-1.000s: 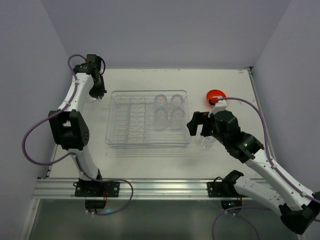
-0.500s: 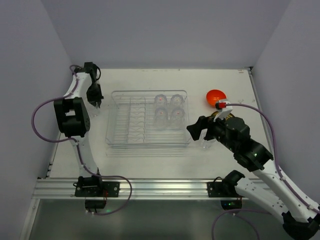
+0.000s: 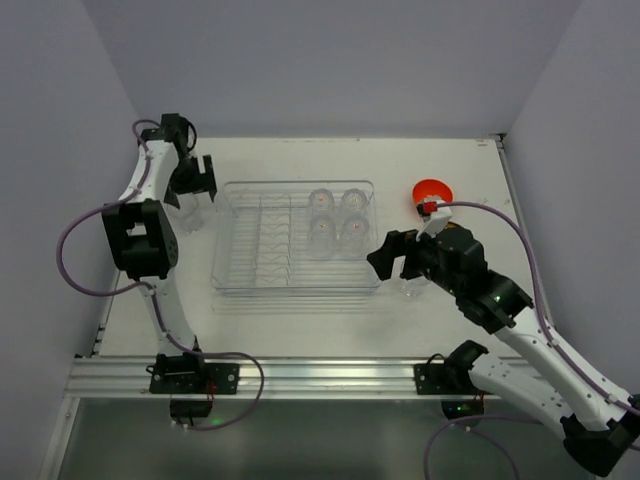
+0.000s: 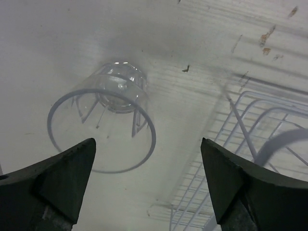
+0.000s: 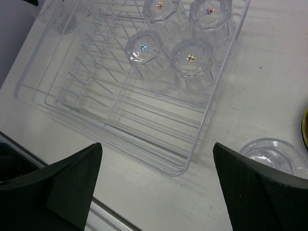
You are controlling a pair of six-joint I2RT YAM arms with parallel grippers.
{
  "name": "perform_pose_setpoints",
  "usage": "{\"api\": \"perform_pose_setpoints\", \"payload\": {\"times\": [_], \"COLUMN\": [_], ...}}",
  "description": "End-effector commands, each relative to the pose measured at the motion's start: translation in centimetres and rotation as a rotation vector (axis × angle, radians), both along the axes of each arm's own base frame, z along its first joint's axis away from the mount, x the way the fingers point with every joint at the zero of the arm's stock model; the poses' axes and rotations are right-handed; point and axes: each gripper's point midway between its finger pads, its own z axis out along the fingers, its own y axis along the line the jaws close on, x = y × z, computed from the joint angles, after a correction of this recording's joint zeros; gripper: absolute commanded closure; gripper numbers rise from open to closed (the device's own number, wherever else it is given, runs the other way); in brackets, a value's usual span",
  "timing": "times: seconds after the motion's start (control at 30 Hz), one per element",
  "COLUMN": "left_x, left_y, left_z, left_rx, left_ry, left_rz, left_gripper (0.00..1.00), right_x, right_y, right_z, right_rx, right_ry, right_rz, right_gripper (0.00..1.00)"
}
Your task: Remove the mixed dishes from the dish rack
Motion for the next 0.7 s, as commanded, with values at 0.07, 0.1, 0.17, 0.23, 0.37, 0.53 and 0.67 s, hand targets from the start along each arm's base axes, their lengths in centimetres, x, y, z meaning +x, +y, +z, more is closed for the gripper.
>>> {"api": "perform_pose_setpoints", "payload": {"times": [0.07,0.1,0.17,0.23,0.37,0.53,0.67], "left_x": [-1.0,-2.0,-3.1,-5.6,-11.2,-16.2,-18.0], "left_y": [0.4,0.2,0.0,-0.3,-1.5,-4.0,-4.0], "left_z": [12.5,14.9,16.5,17.4,17.9,17.4,14.1], "left_rx": [0.031,0.035,0.030,0.023,-0.013,-0.071,-0.079], "left_ry": [-0.321,-0.416,-0.522,-0.653,-0.831,-1.008,-0.991], "left_rz": [0.036,0.049,0.071,0.101,0.115,0.020,0.047], "left_gripper": [0.00,0.00,0.00,0.00,0.00,0.00,0.00], "right_x": [1.2,1.6,2.4,3.1,4.5,7.0,9.2], "right_y": [0.6,0.7,1.6,2.8,4.8,8.1,9.8], "right_z": [0.3,-0.3,0.1,-0.5,-2.1,-2.3,-4.1], "right_rx": [0.007,0.008,0.058,0.069,0.011,-0.085,-0.199], "right_ry": [-0.021,-0.012,-0.026,-0.002,0.108,0.142,0.178], "right_rz": [-0.009,-0.024,-0.031,-0.011,-0.044,-0.120,-0.219], "right_gripper": [0.01,0.01,0.01,0.01,0.01,0.01,0.01]}}
